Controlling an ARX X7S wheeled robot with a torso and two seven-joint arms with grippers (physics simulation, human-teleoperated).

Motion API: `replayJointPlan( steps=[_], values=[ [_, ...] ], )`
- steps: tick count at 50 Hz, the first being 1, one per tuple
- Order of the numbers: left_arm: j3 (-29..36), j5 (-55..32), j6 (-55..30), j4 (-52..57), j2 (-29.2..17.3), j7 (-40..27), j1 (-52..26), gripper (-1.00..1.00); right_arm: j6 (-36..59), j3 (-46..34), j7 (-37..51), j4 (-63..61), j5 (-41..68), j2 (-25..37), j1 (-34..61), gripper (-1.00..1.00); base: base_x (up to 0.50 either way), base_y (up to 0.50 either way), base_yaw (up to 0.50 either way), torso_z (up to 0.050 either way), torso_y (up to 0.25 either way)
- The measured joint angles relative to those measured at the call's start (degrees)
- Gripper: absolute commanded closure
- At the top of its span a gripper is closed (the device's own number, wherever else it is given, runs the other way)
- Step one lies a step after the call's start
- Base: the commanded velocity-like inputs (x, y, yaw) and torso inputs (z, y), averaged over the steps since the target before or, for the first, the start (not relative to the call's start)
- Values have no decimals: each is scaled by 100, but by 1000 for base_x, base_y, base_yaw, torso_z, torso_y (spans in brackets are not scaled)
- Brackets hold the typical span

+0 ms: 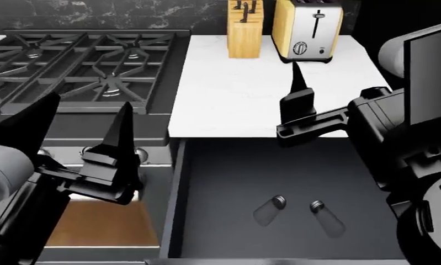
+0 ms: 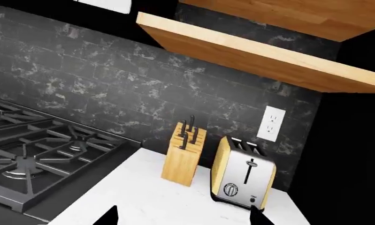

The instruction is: Pick and place the shaker into the drawer. Then close the cabinet.

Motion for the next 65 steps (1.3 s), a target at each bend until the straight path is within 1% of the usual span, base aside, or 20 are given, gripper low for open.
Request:
replayJointPlan(
  steps=[12, 27, 65],
  values=[
    [105, 12, -113, -3, 108, 25, -113, -100, 46, 17, 304, -143, 184, 58, 166, -100, -168, 500, 0, 0, 0],
    [214, 55, -179, 0, 211, 79, -163, -100, 131, -81, 395, -209, 157, 39, 211, -100, -251, 500, 0, 1, 0],
    [387, 269, -185, -7, 373, 122, -109, -100, 121, -197, 276, -355, -41, 42, 45, -100, -1, 500, 0, 0, 0]
  ],
)
